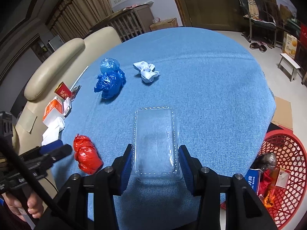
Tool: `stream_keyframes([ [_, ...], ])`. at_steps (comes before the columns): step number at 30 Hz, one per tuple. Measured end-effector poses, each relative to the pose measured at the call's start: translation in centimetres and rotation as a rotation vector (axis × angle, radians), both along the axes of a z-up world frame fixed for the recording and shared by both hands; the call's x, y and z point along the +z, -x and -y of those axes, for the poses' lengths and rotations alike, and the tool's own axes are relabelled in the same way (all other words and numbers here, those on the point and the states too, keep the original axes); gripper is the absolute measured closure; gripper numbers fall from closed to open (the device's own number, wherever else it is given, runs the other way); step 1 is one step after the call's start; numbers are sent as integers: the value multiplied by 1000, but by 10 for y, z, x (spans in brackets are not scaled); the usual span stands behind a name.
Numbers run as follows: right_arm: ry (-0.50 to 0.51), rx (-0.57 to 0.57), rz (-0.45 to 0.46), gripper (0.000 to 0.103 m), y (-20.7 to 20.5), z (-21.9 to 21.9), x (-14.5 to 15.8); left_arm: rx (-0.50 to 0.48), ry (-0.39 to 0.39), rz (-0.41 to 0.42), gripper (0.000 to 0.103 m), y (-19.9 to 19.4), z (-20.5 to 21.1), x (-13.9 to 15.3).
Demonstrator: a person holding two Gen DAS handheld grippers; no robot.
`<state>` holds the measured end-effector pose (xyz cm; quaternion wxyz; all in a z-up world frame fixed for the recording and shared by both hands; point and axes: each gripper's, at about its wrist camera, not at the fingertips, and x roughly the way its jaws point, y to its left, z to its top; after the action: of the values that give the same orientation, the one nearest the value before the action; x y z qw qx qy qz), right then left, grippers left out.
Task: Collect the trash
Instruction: 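Lift the red plastic bag with the left tool while the right tool holds the clear tray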
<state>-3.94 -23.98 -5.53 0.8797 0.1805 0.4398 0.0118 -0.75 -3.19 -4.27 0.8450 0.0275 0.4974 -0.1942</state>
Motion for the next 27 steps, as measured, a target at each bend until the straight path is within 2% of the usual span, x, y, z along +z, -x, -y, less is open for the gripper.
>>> stream_keyframes([
  [7, -14, -11, -34, 54, -2, 4, -11, 15, -8, -51, 36, -2, 1, -16],
  [15, -6, -6, -107, 52, -7, -1, -32, 11, -18, -58, 36, -2, 6, -18],
  [20, -1, -4, -103, 51, -7, -1, -32, 11, -17, -52, 36, -2, 10, -17],
  [23, -24, -1, -103, 50, -6, 0, -31, 0, -21, -44, 45, -1, 13, -17],
  [25, -46, 5, -102, 50, -7, 2, -30, -5, -23, -37, 47, 0, 14, -17],
  [27, -68, 7, -99, 42, -7, 3, -30, -10, -24, -31, 54, 0, 14, -17],
])
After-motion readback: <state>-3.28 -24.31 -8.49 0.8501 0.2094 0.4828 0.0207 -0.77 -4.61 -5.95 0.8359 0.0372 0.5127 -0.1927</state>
